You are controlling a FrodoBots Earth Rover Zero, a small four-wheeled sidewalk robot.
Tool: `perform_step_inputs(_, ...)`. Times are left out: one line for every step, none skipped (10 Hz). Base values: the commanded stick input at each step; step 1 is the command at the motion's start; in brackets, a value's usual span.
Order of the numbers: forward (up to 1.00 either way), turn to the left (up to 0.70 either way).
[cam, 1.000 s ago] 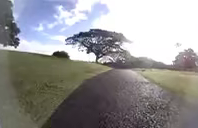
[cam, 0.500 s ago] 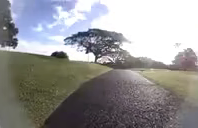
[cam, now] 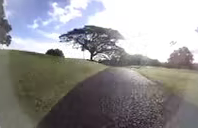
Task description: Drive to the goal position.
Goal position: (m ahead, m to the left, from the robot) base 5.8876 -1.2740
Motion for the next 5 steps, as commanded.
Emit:
perform_step_inputs(0.6,-0.04)
perform_step_inputs(0.6,0.0)
perform_step_inputs(0.6,0.0)
perform_step_inputs(0.6,0.0)
perform_step_inputs(0.6,0.0)
